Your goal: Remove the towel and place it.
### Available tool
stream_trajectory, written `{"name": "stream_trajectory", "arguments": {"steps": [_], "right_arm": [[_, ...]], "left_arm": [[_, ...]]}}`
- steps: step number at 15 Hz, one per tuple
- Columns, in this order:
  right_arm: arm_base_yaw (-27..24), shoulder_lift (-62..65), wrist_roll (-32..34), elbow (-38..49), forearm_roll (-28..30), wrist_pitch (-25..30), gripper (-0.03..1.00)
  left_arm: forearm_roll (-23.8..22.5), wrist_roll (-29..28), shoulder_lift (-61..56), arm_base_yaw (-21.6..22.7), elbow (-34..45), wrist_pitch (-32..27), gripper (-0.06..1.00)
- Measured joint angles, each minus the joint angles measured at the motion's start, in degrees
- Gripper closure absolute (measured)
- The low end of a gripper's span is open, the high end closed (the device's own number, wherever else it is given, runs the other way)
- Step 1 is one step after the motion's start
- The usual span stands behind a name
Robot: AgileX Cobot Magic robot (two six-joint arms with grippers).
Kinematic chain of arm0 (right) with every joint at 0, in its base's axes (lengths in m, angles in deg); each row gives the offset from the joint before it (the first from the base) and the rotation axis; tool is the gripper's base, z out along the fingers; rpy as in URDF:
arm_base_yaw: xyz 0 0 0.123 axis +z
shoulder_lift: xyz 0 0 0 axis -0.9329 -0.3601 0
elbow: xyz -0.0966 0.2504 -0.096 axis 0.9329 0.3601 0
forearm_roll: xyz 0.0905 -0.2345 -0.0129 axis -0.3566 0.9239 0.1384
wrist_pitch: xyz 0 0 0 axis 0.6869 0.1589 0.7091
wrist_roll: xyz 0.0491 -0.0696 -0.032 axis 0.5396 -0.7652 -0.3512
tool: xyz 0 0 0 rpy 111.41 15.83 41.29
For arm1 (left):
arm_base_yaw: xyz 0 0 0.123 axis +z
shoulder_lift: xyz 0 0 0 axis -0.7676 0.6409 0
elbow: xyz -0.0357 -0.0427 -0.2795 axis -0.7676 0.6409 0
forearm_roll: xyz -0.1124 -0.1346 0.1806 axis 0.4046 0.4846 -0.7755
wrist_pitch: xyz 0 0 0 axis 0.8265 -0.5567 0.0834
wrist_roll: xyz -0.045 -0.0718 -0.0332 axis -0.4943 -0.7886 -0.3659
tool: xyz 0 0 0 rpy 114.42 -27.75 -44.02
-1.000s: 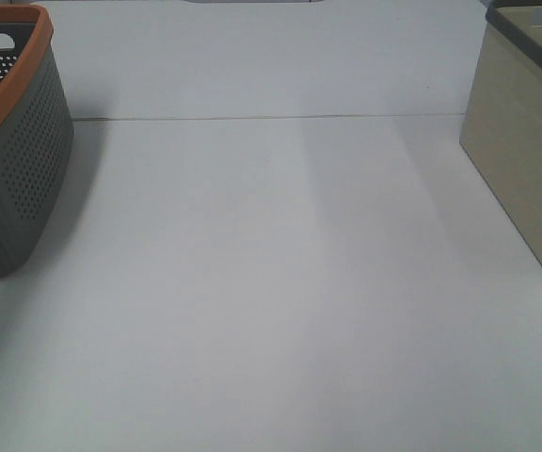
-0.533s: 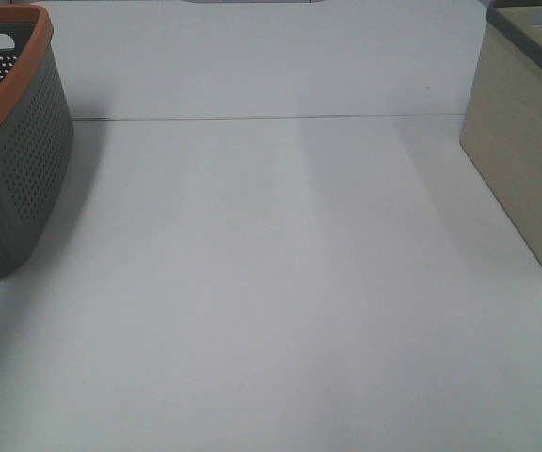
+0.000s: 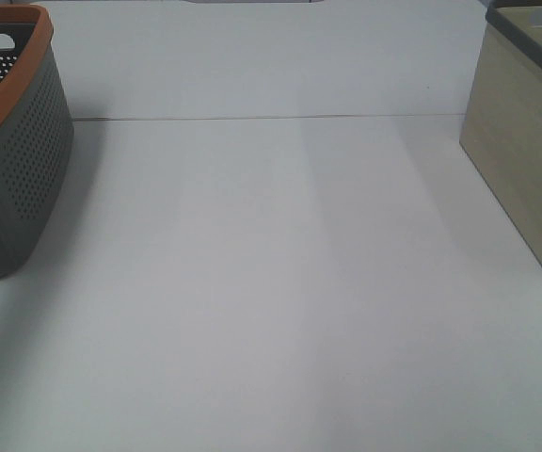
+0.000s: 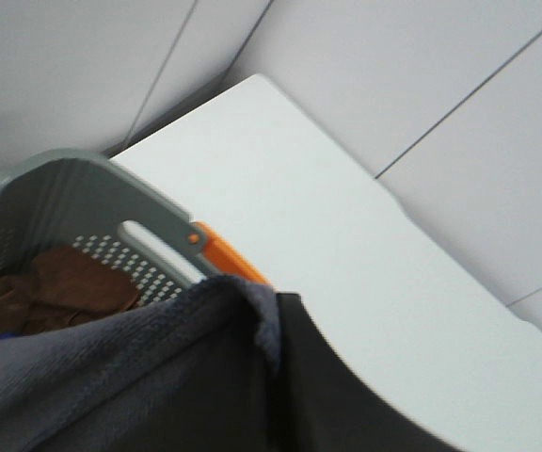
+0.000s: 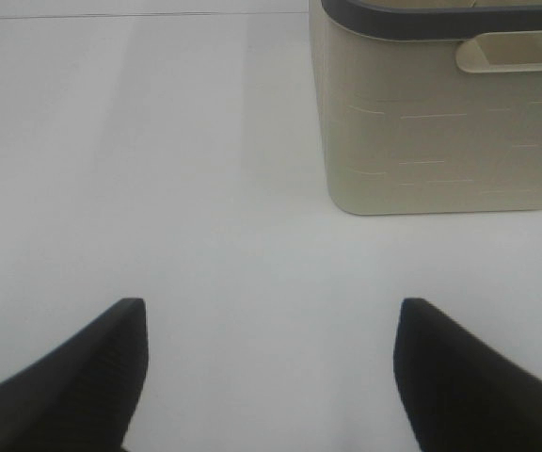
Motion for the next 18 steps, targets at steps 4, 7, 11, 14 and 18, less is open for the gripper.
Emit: {"name": "stream_trajectory", "arguments": {"steps": [4, 7, 11, 14, 18], "right_arm": [[0.0, 0.0, 0.0, 0.0, 0.0, 0.0, 0.24], [0.0, 0.0, 0.0, 0.0, 0.0, 0.0, 0.24], [0.0, 0.0, 0.0, 0.0, 0.0, 0.0, 0.24], [0.0, 0.0, 0.0, 0.0, 0.0, 0.0, 0.24], [0.0, 0.0, 0.0, 0.0, 0.0, 0.0, 0.24]], "left_arm": [[0.4, 3.7, -7.6, -4.9, 0.0, 13.1, 0.94], [0.5, 3.7, -9.6, -7.7, -0.1, 22.7, 0.94], [1.5, 3.8, -9.6, -10.0, -0.7, 32.9, 0.94], [1.9, 2.3, -9.6, -12.9, -0.7, 40.0, 0.94], [0.5, 0.2, -8.8, -18.7, -0.7, 43.1, 0.94]]}}
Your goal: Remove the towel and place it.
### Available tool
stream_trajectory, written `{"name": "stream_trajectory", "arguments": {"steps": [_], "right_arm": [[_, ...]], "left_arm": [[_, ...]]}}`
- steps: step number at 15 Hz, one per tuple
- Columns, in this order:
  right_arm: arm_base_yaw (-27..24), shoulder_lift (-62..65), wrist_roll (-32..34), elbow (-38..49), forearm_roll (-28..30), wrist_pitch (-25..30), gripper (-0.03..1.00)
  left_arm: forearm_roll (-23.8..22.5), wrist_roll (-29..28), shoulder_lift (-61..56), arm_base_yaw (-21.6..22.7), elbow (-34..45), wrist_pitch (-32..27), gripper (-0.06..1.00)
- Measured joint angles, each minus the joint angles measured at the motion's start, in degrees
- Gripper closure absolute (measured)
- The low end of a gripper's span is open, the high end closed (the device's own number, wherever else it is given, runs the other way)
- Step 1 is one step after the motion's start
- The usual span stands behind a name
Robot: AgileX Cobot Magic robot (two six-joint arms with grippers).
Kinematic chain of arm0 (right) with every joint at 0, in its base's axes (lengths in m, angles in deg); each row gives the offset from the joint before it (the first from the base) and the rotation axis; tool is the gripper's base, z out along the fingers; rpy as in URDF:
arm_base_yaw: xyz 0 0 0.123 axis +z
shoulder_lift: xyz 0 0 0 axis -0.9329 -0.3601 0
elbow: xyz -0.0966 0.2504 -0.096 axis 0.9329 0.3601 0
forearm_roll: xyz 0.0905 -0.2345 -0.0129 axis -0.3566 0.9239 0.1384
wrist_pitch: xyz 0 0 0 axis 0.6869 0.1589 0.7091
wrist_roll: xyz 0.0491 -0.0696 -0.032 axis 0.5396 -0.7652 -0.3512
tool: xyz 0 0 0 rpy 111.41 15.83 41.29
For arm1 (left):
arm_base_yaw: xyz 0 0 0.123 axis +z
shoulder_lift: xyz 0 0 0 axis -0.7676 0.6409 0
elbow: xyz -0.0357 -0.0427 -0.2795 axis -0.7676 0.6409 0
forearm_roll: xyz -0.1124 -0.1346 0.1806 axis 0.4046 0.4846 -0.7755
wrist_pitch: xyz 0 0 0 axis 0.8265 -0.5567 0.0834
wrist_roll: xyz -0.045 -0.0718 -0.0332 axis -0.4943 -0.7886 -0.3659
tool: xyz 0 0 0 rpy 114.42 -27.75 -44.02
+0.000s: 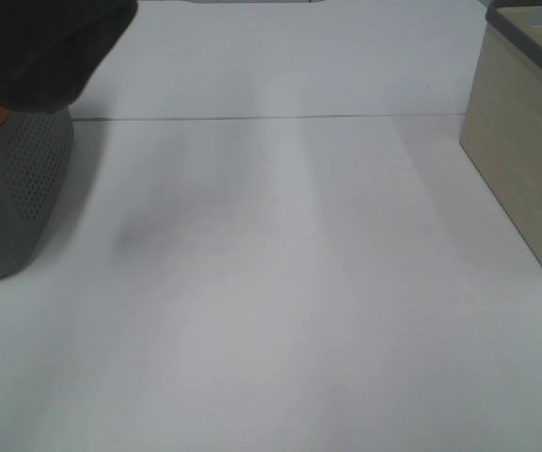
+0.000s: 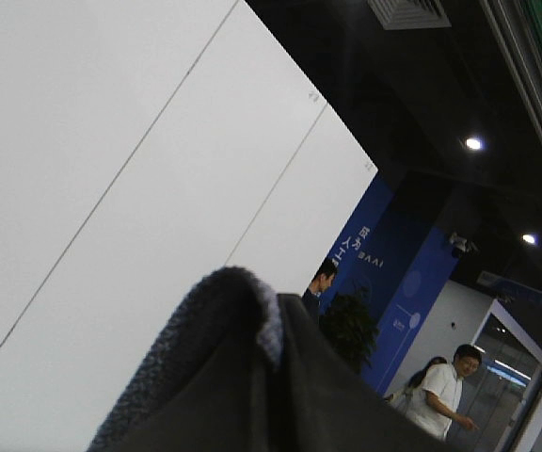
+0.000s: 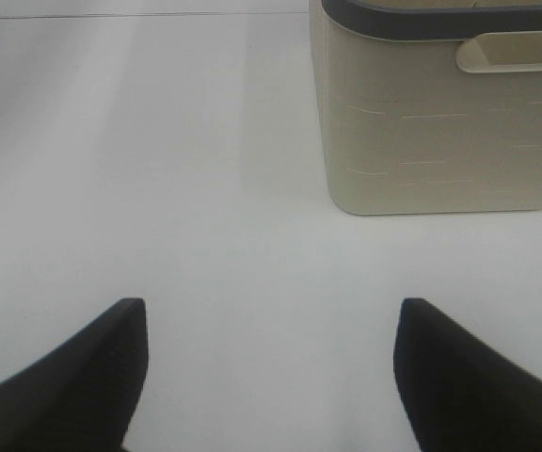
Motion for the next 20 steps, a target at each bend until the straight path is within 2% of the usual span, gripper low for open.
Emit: {"name": "stream_trajectory", "arguments": {"steps": [2, 3, 5, 6, 8, 10, 11, 15, 17, 19, 20], "right_arm": [[0.0, 0.0, 0.0, 0.0, 0.0, 0.0, 0.24], [0.0, 0.0, 0.0, 0.0, 0.0, 0.0, 0.24], [0.0, 0.0, 0.0, 0.0, 0.0, 0.0, 0.24], [0.0, 0.0, 0.0, 0.0, 0.0, 0.0, 0.24], [0.0, 0.0, 0.0, 0.0, 0.0, 0.0, 0.24], [0.0, 0.0, 0.0, 0.0, 0.0, 0.0, 0.24], [0.0, 0.0, 0.0, 0.0, 0.0, 0.0, 0.24], [0.0, 0.0, 0.0, 0.0, 0.0, 0.0, 0.24], [0.0, 0.0, 0.0, 0.0, -0.3, 0.0, 0.24], [0.0, -0.5, -0.7, -0.3, -3.6, -0.6, 0.24], [0.0, -3.8, -6.4, -1.1, -13.0, -5.3, 0.25]], "left_arm": [[-3.3, -2.3, 1.7, -1.7, -0.2, 0.1, 0.94], [-6.6, -5.3, 2.9, -2.3, -0.2, 0.5, 0.94], [-15.6, -16.6, 5.7, -2.8, -0.2, 6.7, 0.94], [-21.6, -23.7, 7.4, -2.7, -0.2, 12.1, 0.94], [-38.0, -38.9, 10.5, -1.5, -0.6, 25.6, 0.94], [-51.6, -50.0, 13.1, 0.5, -2.3, 35.0, 0.94], [-57.5, -52.7, 13.7, 0.9, -3.2, 38.5, 0.94], [-69.8, -55.5, 13.9, 1.2, -5.0, 48.0, 0.94], [-71.6, -55.5, 13.9, 1.2, -5.0, 50.8, 0.94], [-71.7, -55.2, 13.9, 1.2, -5.0, 51.5, 0.94], [-71.7, -54.9, 13.9, 1.2, -5.0, 51.5, 0.94]]}}
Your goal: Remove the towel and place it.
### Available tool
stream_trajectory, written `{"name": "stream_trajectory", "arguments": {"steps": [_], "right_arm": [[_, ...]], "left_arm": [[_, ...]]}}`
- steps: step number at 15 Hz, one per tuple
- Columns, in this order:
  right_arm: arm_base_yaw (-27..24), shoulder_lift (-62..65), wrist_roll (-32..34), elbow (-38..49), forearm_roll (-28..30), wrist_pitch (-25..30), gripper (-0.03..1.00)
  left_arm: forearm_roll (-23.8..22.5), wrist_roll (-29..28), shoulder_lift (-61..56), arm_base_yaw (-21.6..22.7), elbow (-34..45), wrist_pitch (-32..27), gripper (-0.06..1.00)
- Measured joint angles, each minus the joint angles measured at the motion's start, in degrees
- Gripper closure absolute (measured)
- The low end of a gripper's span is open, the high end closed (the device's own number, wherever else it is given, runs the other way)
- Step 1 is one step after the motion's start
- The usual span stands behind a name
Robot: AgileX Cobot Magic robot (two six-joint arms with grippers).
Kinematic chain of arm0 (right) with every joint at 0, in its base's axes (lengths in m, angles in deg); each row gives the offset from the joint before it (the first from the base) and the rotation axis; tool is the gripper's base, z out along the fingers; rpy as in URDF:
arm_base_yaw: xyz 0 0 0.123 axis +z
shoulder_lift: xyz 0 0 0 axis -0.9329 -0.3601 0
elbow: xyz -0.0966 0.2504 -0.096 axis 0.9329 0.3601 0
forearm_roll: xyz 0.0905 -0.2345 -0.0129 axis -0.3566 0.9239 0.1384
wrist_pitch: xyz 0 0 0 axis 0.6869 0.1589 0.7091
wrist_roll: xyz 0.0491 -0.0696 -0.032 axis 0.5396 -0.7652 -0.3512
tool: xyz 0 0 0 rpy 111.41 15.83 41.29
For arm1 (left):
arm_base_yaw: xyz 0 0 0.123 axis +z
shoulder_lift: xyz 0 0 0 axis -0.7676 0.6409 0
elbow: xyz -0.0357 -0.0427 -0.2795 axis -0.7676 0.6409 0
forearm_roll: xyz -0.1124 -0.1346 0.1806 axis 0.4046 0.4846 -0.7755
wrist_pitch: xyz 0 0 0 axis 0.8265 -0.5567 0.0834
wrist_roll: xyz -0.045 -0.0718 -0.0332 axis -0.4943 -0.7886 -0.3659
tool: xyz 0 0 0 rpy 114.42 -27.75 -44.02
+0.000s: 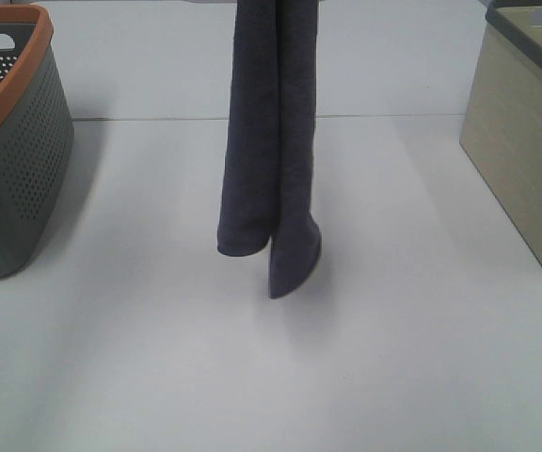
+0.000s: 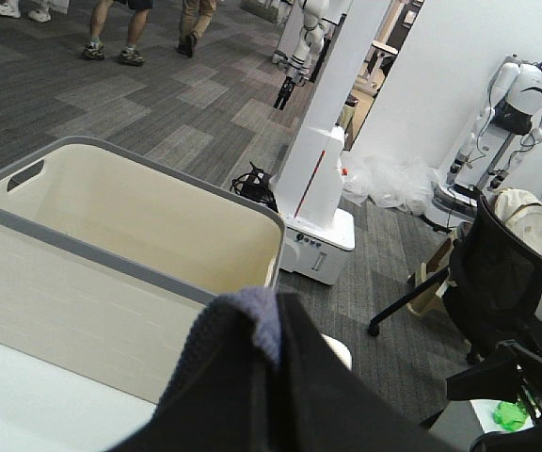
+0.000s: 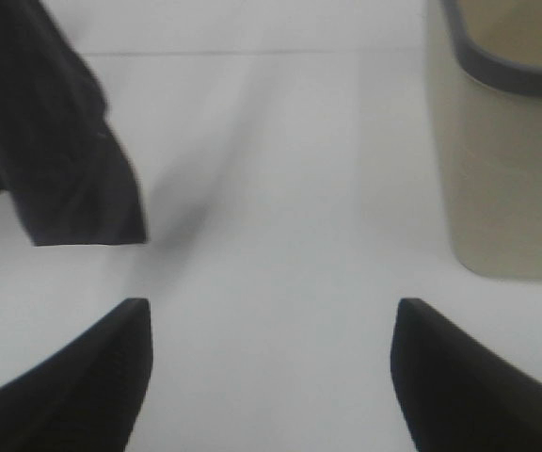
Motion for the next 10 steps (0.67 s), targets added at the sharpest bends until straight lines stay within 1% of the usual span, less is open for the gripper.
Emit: {"name": "stream_trajectory", "arguments": {"steps": [1, 2, 3, 4, 5, 6, 7, 8, 10], "right_arm": [[0.0, -2.1, -5.6, -0.2, -6.2, -4.5, 0.26], [0.0, -2.1, -5.6, -0.2, -6.2, -4.5, 0.26], [0.0, -7.8, -20.3, -0.2, -20.7, -12.5, 0.28], [0.0, -7.8, -20.3, -0.2, -20.7, -12.5, 0.28], [0.0, -11.7, -27.7, -0.2, -27.1, -14.2, 0.28], [0.0, -19.7, -43.2, -0.2, -39.8, -14.2, 0.28], [0.0, -24.3, -49.7, -0.2, -45.2, -14.3, 0.29], [0.0, -28.4, -54.8, -0.2, -49.6, -14.5, 0.29], [0.0, -36.4, -62.9, -0.2, -55.9, -15.8, 0.29]], "left_arm": [[0.0, 0.6, 0.0, 0.0, 0.0, 0.0, 0.94], [0.0, 0.6, 0.0, 0.0, 0.0, 0.0, 0.94], [-0.1, 1.6, 0.0, 0.0, 0.0, 0.0, 0.94], [-0.1, 1.6, 0.0, 0.0, 0.0, 0.0, 0.94], [-0.1, 1.8, 0.0, 0.0, 0.0, 0.0, 0.94], [-0.1, 1.8, 0.0, 0.0, 0.0, 0.0, 0.94], [-0.1, 1.9, 0.0, 0.0, 0.0, -0.2, 0.94], [-0.1, 2.0, 0.0, 0.0, 0.0, -1.1, 0.94], [-0.1, 2.0, 0.0, 0.0, 0.0, -4.5, 0.94]]}}
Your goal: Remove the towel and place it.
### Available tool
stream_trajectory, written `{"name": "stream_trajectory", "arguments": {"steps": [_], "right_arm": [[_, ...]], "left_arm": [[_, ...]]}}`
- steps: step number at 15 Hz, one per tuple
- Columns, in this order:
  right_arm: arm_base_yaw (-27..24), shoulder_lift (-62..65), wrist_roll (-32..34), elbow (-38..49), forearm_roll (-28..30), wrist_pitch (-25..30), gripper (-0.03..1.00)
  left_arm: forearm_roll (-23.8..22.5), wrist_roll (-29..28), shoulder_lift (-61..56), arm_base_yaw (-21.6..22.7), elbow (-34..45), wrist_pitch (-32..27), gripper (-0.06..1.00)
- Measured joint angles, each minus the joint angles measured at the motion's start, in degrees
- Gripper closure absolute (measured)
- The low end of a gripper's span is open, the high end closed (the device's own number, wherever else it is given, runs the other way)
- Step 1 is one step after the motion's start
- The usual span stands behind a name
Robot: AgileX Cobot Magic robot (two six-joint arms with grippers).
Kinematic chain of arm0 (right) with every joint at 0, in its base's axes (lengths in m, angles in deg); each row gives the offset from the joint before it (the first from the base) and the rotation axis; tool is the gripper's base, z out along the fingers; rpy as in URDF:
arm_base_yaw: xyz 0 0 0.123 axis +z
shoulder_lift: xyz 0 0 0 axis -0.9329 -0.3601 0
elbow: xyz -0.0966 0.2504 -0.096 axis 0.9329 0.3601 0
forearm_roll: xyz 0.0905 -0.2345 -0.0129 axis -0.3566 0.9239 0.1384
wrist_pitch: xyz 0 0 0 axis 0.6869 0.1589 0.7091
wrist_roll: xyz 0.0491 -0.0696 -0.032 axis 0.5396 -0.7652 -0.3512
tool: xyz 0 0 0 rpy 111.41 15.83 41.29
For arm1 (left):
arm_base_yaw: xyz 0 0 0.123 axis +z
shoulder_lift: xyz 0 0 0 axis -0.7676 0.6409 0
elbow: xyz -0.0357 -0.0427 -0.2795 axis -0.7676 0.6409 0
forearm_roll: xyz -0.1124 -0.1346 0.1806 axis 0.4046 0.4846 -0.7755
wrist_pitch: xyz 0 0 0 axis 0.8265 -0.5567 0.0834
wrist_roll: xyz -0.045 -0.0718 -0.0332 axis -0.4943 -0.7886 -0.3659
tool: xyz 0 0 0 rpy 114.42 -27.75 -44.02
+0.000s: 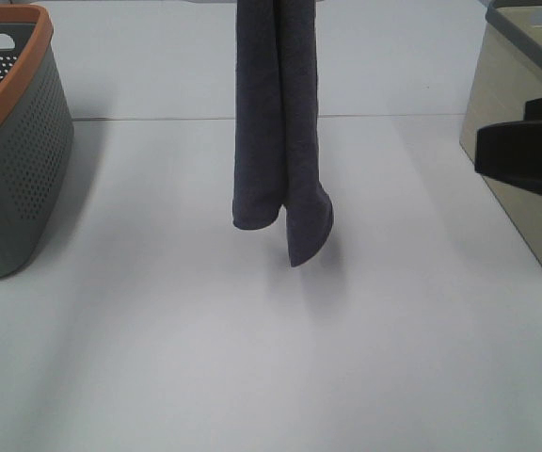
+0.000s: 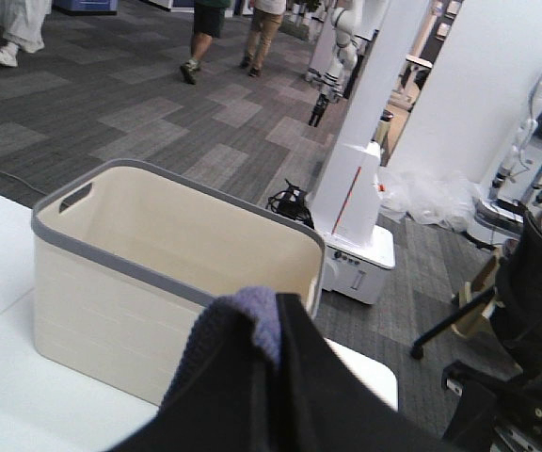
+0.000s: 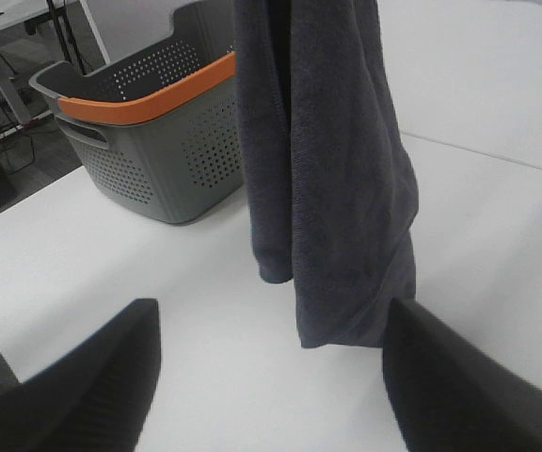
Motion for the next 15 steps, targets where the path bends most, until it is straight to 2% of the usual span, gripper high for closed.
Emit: {"name": "stream_trajectory", "arguments": {"steps": [3, 6, 8, 9, 11, 12, 15], "right_arm": [[0.0, -9.2, -12.3, 0.0, -9.7, -0.7, 0.29], [0.7, -16.2, -24.8, 0.0, -21.9, -1.4, 0.29], [6.7, -20.8, -33.2, 0.0, -29.3, -5.0, 0.29], [10.7, -23.2, -37.4, -0.1, -32.9, -9.3, 0.29], [17.8, -29.6, -43.0, -1.9, -34.5, -18.6, 0.29], [20.2, -33.3, -43.9, -3.8, -34.7, -21.0, 0.29], [21.8, -44.4, -43.0, -10.4, -35.1, -24.9, 0.29]], "left_arm": [[0.0, 0.0, 0.0, 0.0, 0.0, -3.6, 0.94], [0.0, 0.0, 0.0, 0.0, 0.0, -5.4, 0.94], [0.0, 0.2, 0.0, 0.0, 0.0, -5.9, 0.94], [0.0, 0.2, 0.0, 0.0, 0.0, -5.9, 0.94], [0.0, 0.2, 0.0, 0.0, 0.0, -5.9, 0.94], [0.0, 0.4, 0.0, 0.0, 0.0, -5.9, 0.94], [0.0, 0.4, 0.0, 0.0, 0.0, -5.9, 0.94]]}}
